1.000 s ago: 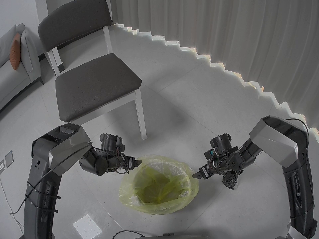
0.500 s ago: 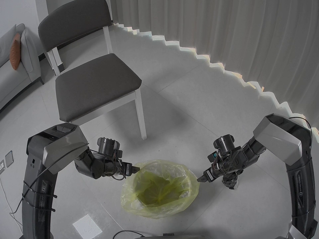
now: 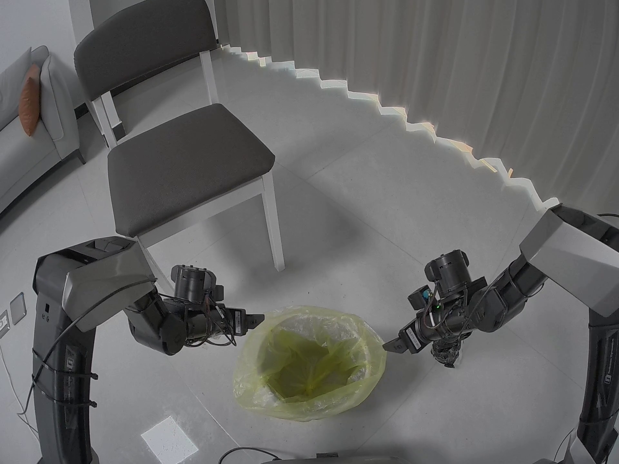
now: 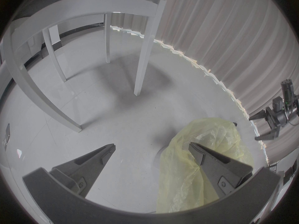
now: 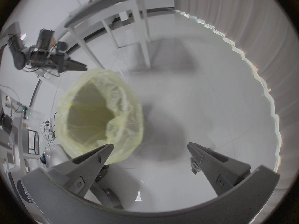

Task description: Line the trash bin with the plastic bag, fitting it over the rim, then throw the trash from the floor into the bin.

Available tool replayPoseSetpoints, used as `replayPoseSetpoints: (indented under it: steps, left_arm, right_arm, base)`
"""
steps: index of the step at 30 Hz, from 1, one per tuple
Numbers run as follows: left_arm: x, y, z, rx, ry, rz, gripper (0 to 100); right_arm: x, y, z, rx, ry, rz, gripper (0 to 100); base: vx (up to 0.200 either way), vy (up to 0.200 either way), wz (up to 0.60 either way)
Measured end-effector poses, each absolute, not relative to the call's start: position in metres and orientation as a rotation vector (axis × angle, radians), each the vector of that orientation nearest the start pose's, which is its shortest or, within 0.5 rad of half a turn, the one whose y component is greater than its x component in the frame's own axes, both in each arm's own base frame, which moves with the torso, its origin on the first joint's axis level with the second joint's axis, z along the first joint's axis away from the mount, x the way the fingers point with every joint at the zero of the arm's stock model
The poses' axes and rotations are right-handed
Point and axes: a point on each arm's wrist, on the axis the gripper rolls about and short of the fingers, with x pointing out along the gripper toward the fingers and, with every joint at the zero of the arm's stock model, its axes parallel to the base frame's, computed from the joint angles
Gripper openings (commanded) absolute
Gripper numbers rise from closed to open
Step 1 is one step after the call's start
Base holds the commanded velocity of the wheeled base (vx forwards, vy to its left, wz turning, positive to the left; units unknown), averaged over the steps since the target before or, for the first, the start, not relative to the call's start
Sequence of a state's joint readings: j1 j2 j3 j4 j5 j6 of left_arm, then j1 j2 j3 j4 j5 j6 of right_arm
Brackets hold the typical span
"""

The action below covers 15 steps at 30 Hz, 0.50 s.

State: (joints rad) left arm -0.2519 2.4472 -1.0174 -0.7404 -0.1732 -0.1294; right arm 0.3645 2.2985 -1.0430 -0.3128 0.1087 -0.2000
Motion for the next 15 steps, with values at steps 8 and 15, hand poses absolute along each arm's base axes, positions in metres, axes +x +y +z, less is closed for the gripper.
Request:
replayPoseSetpoints:
  steps: [8, 15]
  left_arm:
    - [0.385, -0.099, -0.027, -0.124, 0.694, -0.350, 100]
    - [0.361, -0.095, -0.023, -0.121, 0.691, -0.364, 100]
  right_arm:
    - [0.325, 0.185, -0.002, -0.349, 0.844, 0.651, 100]
    - [0.322, 0.219, -0.017, -0.392, 0.804, 0.680, 100]
  base:
    - [0.000, 0.000, 0.00]
    - [0.000, 0.000, 0.00]
